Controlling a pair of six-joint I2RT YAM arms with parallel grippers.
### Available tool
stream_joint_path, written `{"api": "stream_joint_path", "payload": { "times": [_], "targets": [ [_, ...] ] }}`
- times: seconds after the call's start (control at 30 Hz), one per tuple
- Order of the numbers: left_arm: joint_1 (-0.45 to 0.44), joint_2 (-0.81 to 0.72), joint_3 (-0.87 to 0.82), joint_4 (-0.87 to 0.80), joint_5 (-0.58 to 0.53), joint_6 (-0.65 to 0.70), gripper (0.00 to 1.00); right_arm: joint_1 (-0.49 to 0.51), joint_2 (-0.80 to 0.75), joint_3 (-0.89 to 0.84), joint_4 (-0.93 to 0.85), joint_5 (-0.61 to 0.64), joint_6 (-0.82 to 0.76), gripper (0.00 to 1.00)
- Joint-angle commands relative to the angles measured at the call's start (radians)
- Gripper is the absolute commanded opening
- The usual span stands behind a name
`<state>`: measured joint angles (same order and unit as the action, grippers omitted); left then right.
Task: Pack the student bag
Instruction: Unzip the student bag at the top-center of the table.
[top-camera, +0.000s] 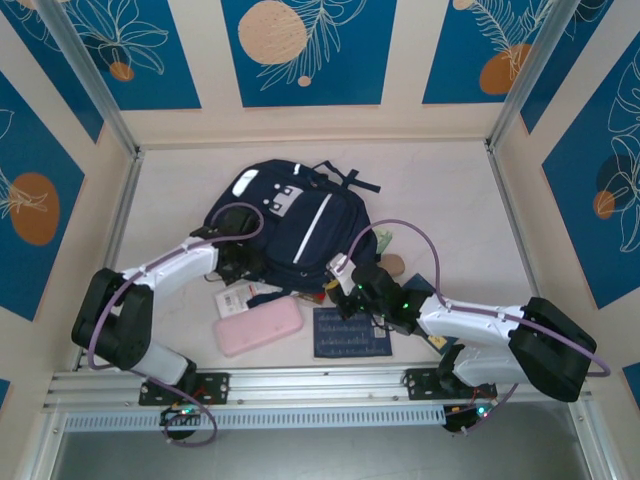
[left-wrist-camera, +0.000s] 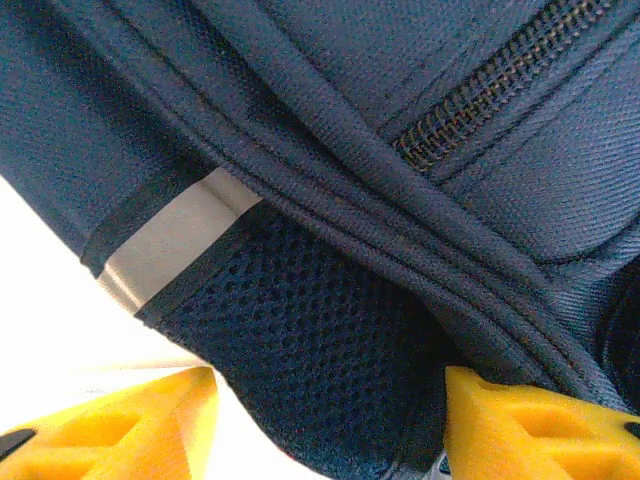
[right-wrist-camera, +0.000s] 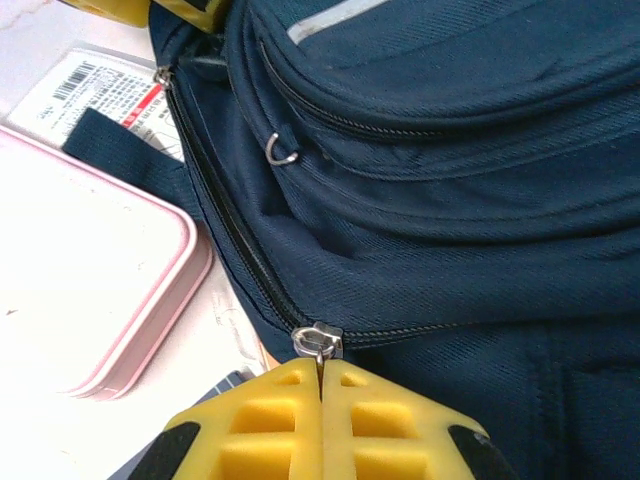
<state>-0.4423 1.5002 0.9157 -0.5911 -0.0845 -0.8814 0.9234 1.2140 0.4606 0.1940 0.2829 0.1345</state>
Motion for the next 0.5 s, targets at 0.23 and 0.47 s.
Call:
{"api": "stream_joint_path", "payload": {
  "times": [0.23, 0.47],
  "targets": [
    [0.048, 0.059, 0.223, -0.086, -0.19, 0.118, 0.61, -0.002, 0.069, 0.1, -0.137, 0.047, -0.04, 0.0],
    [0.051, 0.064, 0.39, -0.156, -0.184, 0.221, 0.69, -0.02, 0.19, 0.185, -0.046, -0.106, 0.156, 0.0]
  ]
}}
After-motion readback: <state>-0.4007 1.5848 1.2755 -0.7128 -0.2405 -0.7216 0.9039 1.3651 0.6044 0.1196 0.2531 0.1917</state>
